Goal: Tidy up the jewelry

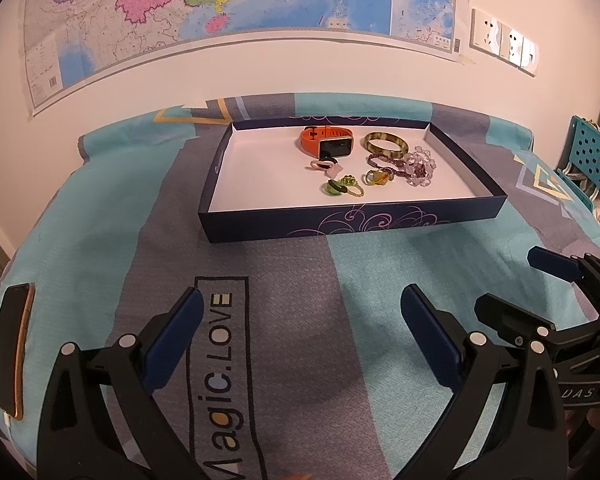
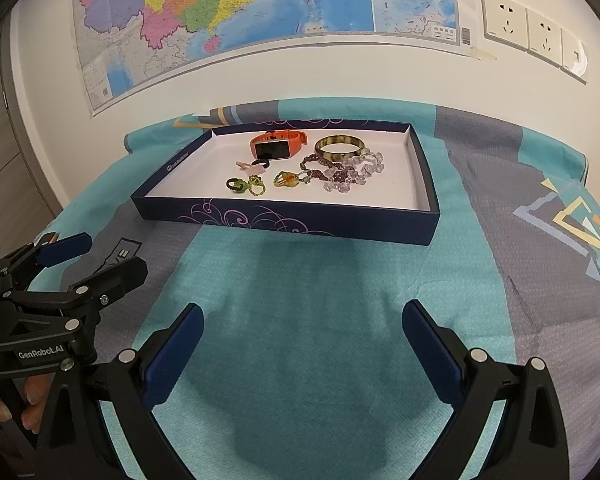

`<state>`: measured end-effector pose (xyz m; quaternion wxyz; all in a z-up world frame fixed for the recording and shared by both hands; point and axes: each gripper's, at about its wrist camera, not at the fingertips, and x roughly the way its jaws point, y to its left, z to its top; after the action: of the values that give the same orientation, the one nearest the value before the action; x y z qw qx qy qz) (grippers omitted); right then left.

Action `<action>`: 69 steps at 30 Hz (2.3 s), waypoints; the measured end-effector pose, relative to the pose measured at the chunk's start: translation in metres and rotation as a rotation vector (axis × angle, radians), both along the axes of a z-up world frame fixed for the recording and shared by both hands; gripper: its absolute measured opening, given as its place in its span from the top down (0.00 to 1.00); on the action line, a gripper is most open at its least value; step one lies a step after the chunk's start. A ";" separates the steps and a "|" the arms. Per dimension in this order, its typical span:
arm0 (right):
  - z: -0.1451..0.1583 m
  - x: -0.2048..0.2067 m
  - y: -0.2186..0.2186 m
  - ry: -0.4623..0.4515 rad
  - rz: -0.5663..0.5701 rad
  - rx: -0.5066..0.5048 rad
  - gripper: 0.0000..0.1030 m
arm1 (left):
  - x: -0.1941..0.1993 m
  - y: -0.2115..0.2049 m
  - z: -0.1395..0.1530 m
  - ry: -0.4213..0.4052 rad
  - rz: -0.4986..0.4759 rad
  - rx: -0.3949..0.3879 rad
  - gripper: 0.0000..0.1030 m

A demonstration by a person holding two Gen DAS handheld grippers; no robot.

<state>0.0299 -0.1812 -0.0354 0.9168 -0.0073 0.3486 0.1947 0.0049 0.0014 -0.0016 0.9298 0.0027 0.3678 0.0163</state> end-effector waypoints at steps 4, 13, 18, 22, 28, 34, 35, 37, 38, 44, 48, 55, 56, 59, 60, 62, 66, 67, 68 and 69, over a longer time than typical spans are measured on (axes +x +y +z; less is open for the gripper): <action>0.000 0.000 0.000 0.001 -0.001 0.001 0.07 | 0.000 0.000 0.000 0.000 0.000 -0.002 0.06; -0.001 0.001 0.000 0.006 0.003 -0.001 0.07 | 0.001 0.000 0.000 0.002 0.003 0.001 0.06; -0.002 0.001 0.000 0.008 0.002 0.001 0.07 | 0.002 0.001 -0.001 0.007 0.003 0.002 0.06; -0.002 0.001 0.000 0.011 0.001 0.002 0.07 | 0.002 0.001 -0.001 0.008 0.004 0.003 0.06; -0.002 0.001 0.000 0.013 0.000 0.002 0.07 | 0.002 0.001 -0.001 0.011 0.003 0.001 0.06; -0.003 0.002 0.000 0.013 -0.001 0.003 0.07 | 0.003 0.001 -0.003 0.016 0.004 0.001 0.06; -0.003 0.002 0.000 0.014 -0.001 0.003 0.07 | 0.003 0.000 -0.003 0.016 0.004 0.001 0.06; -0.003 0.003 0.000 0.014 -0.002 0.003 0.07 | 0.003 0.000 -0.003 0.015 0.004 0.001 0.06; -0.003 0.002 0.000 0.013 -0.003 0.003 0.07 | 0.003 0.000 -0.003 0.016 0.004 0.001 0.06; -0.004 0.003 -0.001 0.015 -0.004 0.007 0.07 | 0.003 0.001 -0.005 0.018 0.006 0.001 0.06; -0.003 0.003 -0.002 0.015 -0.004 0.008 0.07 | 0.003 0.001 -0.005 0.020 0.006 0.002 0.06; -0.004 0.004 -0.002 0.016 -0.005 0.009 0.07 | 0.002 0.000 -0.005 0.020 0.006 -0.001 0.06; -0.004 0.004 -0.002 0.016 -0.005 0.009 0.07 | 0.002 0.000 -0.005 0.019 0.006 0.000 0.06; -0.004 0.004 -0.002 0.016 -0.006 0.010 0.07 | 0.002 0.000 -0.006 0.020 0.006 -0.002 0.06; -0.004 0.004 -0.002 0.017 -0.006 0.009 0.07 | 0.002 0.000 -0.006 0.021 0.006 -0.002 0.06; -0.004 0.004 -0.002 0.017 -0.005 0.009 0.07 | 0.002 0.000 -0.006 0.020 0.006 -0.002 0.06; -0.003 0.004 -0.002 0.018 -0.007 0.011 0.07 | 0.002 0.000 -0.006 0.020 0.006 -0.001 0.06; -0.003 0.004 -0.003 0.018 -0.008 0.011 0.07 | 0.002 0.000 -0.006 0.020 0.005 -0.001 0.06; -0.003 0.003 -0.003 0.017 -0.008 0.012 0.07 | 0.002 0.000 -0.006 0.021 0.005 -0.001 0.06; -0.003 0.003 -0.002 0.017 -0.007 0.012 0.07 | 0.002 0.000 -0.006 0.021 0.006 0.000 0.06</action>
<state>0.0333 -0.1836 -0.0386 0.9146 0.0010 0.3551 0.1935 0.0066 0.0010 -0.0076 0.9259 0.0018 0.3773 0.0190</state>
